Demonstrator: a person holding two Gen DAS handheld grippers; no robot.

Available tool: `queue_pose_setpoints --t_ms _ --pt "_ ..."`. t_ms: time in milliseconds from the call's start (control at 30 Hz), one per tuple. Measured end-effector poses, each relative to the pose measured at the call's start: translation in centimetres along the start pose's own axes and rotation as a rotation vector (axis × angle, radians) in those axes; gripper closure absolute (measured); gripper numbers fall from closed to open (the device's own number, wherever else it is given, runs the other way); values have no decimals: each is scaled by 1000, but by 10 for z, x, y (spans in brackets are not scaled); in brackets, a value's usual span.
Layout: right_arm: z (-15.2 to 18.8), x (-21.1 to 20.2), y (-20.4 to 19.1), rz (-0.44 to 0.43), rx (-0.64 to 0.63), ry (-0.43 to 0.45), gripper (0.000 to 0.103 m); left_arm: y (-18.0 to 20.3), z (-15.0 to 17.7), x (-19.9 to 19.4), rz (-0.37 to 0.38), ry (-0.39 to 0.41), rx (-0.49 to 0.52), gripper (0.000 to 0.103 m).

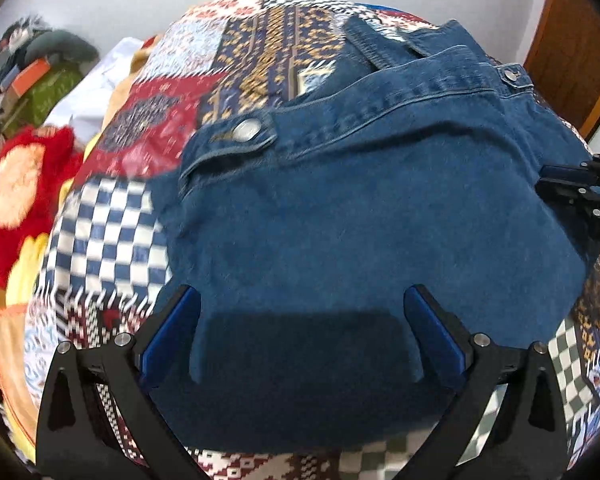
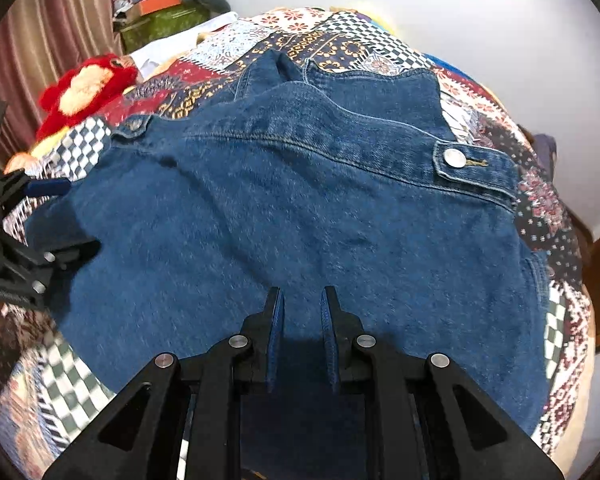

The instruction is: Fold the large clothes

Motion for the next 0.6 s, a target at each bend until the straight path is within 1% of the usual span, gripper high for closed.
queue_pose_setpoints --t_ms 100,167,200,233,267,300,333,367,400,433,467,600 --pt "7 -2 1 73 -44 -2 88 -19 11 0 -20 -22 -51 0" --pt "12 -4 6 69 -39 -3 88 -30 19 -1 -33 -32 -80 0" --pt "14 -5 10 55 -23 -4 88 -34 23 -3 -22 -35 -96 0" --pt "16 -7 13 42 -4 -8 88 -39 27 -5 -32 -36 -113 0" --pt "17 -9 15 35 8 -10 88 -46 31 -8 -68 -36 -120 0" --pt "19 -10 18 35 23 -12 83 -51 35 -11 -76 -30 -124 0" --pt "21 -12 23 49 35 -13 67 -56 38 -14 -54 -26 -143 0" --pt "23 -13 26 80 36 -12 54 -59 42 -16 -35 -29 -172 0" --pt "26 -15 30 128 35 -9 30 -63 45 -16 -19 -35 -197 0" --pt "29 -17 35 173 31 -5 18 -65 48 -17 -10 -36 -213 0" --pt "34 -19 42 198 33 -5 17 -67 52 -20 -8 -33 -220 0" --pt "51 -30 64 124 115 -13 17 -64 61 -33 -38 -12 -224 0"
Point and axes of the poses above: each gripper's, at about its wrist camera, not at the fingertips, and x roughly the way its jaws point, y to its right, z to its underside, the point moved 3 cm from there along x, roughly the way its jaws point, and after that the axes turned 3 degrees about y, right-handed, at the moved point
